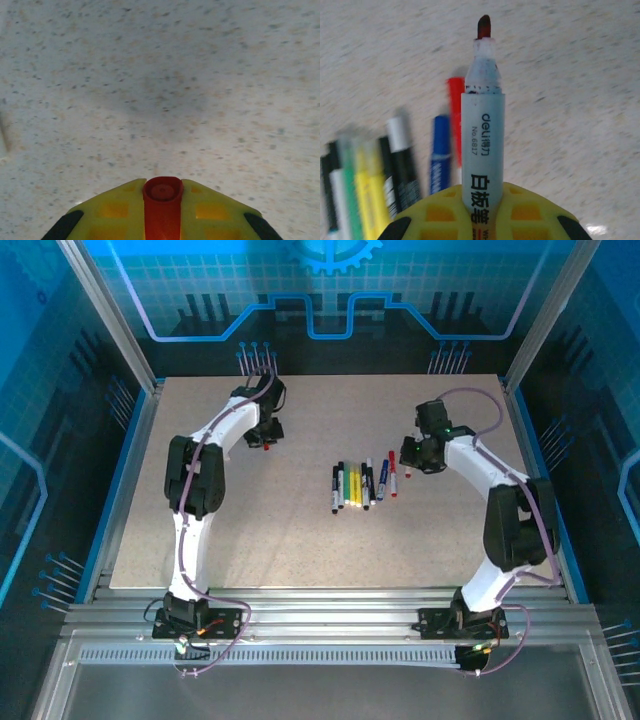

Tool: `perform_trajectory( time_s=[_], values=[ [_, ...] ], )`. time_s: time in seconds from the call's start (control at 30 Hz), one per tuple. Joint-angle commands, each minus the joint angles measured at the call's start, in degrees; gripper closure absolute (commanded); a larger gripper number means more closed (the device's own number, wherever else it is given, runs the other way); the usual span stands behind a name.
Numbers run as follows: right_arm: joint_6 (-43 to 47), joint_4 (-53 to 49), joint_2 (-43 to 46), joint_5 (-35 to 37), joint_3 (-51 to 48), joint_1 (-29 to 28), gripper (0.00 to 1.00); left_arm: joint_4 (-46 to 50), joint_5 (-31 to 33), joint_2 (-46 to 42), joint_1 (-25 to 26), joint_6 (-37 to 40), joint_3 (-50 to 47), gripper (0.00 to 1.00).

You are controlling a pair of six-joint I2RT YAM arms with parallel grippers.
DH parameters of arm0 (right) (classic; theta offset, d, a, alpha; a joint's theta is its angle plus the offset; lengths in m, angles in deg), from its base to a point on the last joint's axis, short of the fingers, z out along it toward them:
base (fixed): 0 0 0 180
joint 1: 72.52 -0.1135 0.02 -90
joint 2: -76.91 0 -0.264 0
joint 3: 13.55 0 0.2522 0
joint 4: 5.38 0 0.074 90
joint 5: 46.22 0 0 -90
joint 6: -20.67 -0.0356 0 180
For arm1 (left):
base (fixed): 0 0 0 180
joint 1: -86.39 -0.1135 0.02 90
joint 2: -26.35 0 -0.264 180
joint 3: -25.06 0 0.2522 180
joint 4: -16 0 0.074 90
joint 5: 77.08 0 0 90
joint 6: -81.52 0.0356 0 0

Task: Open the pen caps

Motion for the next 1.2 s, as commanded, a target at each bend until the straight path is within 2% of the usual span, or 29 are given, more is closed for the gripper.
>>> perform_trajectory(
  time_s=[0.0, 0.43, 0.57, 0.87, 1.17],
  values=[
    [1.85, -3.21, -3.91, 2.00, 4.06, 3.27, 1.00, 2.16, 1.23, -2.11, -1.51, 1.89, -2.45, 1.00],
    [7.54, -10.40, -17.87, 13.83, 17.23, 8.96, 1.00, 3.84, 6.73, -0.56, -3.72, 3.55, -4.65, 1.00],
    [7.50, -10.09, -18.89, 13.91, 17.28, 10.37, 1.00, 4.87, 8.42, 0.24, -3.78, 3.95, -3.79, 1.00],
    [7.83, -10.09, -20.82, 14.37, 17.82, 11.62, 0.97, 6.32, 11.70, 1.54, -3.90, 4.18, -2.83, 0.91],
    [7.85, -10.97, -22.24, 15.99, 18.35, 11.63, 0.85, 7.18, 14.30, 2.71, -4.25, 4.32, -1.96, 0.86]
  ],
)
